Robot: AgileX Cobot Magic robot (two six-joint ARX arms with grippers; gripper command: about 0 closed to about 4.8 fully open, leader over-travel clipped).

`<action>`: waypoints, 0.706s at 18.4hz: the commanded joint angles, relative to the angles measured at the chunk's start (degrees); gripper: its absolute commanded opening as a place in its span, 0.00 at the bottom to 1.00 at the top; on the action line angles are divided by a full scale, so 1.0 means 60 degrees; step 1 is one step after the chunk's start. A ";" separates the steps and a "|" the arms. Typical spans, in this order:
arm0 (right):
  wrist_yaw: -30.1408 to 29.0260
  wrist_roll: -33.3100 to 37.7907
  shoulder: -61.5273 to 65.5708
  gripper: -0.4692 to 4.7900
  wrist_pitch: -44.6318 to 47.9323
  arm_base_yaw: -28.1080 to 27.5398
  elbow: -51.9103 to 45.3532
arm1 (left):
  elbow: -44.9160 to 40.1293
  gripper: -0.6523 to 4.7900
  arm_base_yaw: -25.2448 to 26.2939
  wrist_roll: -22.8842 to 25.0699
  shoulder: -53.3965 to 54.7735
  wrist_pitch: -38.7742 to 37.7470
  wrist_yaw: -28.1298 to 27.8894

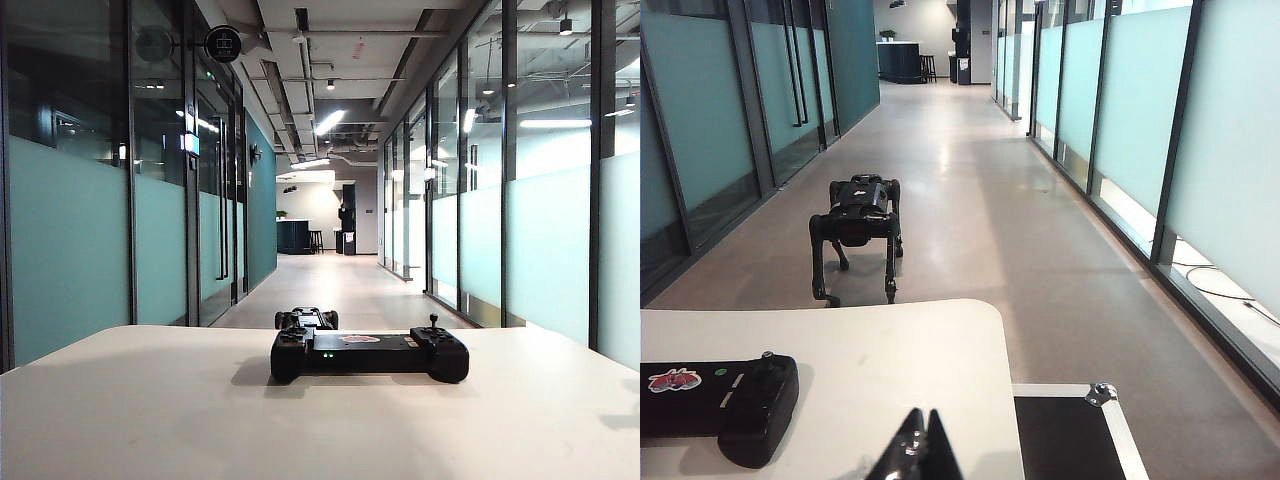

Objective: Push the left joystick on the remote control sitting on the white table backward to make the robot dog back up in a straight line until it returns close to you.

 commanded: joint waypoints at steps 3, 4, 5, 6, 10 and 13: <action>0.0007 0.0000 -0.0025 0.09 0.0113 0.0004 -0.0084 | -0.0455 0.11 0.0153 -0.0368 -0.1071 -0.0969 0.0029; 0.0007 0.0000 -0.0025 0.09 0.0113 0.0004 -0.0084 | -0.0510 0.11 0.0153 -0.0430 -0.1213 -0.1209 -0.0087; 0.0007 0.0000 -0.0025 0.09 0.0113 0.0004 -0.0084 | -0.0612 0.11 0.0153 -0.0430 -0.1453 -0.1519 -0.0131; 0.0007 0.0004 -0.0025 0.09 0.0113 0.0004 -0.0084 | -0.0685 0.11 0.0153 -0.0423 -0.1446 -0.1523 -0.0135; 0.0007 0.0000 -0.0025 0.09 0.0076 0.0004 -0.0084 | -0.0736 0.11 0.0153 -0.0171 -0.1446 -0.1639 -0.0295; 0.0011 0.0000 -0.0025 0.09 0.0073 0.0004 -0.0084 | -0.0736 0.11 0.0157 -0.0175 -0.1446 -0.1647 -0.0342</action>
